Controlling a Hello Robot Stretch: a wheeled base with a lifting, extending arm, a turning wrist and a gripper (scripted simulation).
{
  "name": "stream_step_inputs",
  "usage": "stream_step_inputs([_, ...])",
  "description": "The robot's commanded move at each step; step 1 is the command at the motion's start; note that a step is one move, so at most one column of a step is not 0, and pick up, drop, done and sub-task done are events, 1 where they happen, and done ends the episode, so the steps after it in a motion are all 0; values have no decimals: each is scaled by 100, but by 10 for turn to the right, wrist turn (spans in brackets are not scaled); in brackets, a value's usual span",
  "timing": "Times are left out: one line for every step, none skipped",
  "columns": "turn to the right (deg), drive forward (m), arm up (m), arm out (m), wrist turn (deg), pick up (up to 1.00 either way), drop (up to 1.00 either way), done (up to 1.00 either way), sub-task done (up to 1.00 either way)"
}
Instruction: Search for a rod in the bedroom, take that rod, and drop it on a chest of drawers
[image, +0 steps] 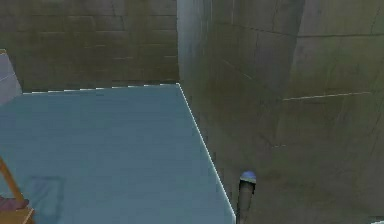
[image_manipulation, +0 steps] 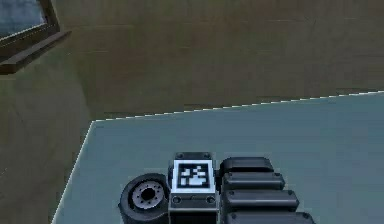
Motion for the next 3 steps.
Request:
stream_step_inputs([0,90,0,0,0,0,0,0,0])
stream_step_inputs([-450,0,0,0,0,0,0,0,0])
stream_step_inputs([-30,0,0,0,0,0,0,0,0])
